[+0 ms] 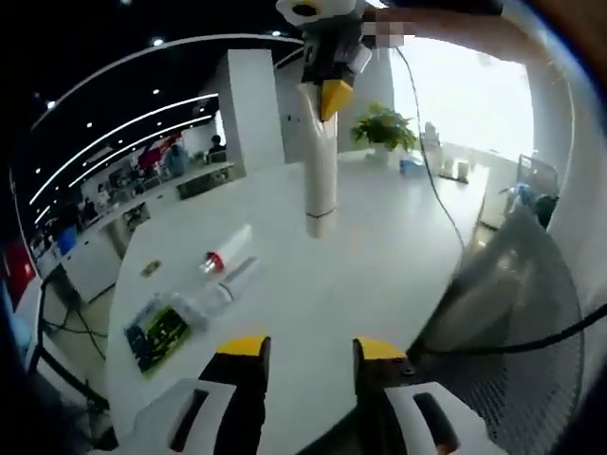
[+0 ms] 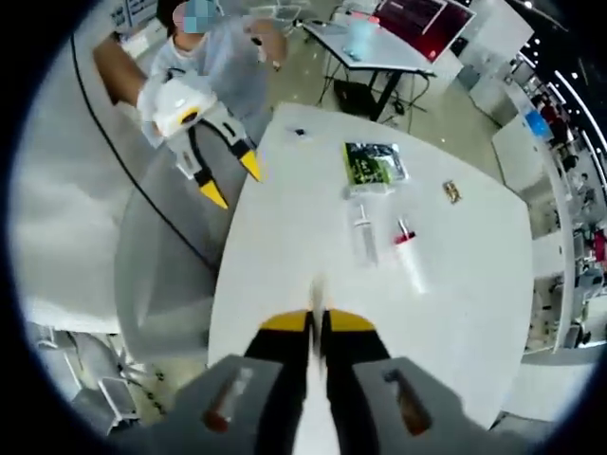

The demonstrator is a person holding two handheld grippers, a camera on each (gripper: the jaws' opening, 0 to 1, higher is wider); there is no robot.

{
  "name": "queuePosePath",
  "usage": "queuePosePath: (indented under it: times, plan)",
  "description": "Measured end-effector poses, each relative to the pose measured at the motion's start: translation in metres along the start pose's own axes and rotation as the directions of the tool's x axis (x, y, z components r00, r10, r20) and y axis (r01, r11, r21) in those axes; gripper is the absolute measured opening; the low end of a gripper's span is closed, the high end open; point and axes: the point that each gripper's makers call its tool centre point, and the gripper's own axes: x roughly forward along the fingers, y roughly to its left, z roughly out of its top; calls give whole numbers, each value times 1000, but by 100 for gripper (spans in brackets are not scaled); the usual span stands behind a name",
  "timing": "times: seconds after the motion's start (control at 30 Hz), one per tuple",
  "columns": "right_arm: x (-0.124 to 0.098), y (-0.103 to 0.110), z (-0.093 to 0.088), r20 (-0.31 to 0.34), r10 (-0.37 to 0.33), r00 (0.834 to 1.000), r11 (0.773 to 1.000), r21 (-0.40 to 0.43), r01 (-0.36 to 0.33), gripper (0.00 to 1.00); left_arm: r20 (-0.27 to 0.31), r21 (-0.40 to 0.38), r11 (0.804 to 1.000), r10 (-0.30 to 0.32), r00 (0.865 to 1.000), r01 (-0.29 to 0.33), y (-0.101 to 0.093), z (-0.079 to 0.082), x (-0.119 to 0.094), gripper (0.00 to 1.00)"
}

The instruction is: Arrange the skincare products in the storage area until every visible bottle or jar stands upright without overlapping.

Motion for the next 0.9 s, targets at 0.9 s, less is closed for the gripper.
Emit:
queuePosePath:
  times: [0.9]
  plan:
    - [12, -120, -33, -125, 0, 992, 1000, -20, -2, 2, -166, -56, 986, 144, 976, -156, 32, -34, 13, 27]
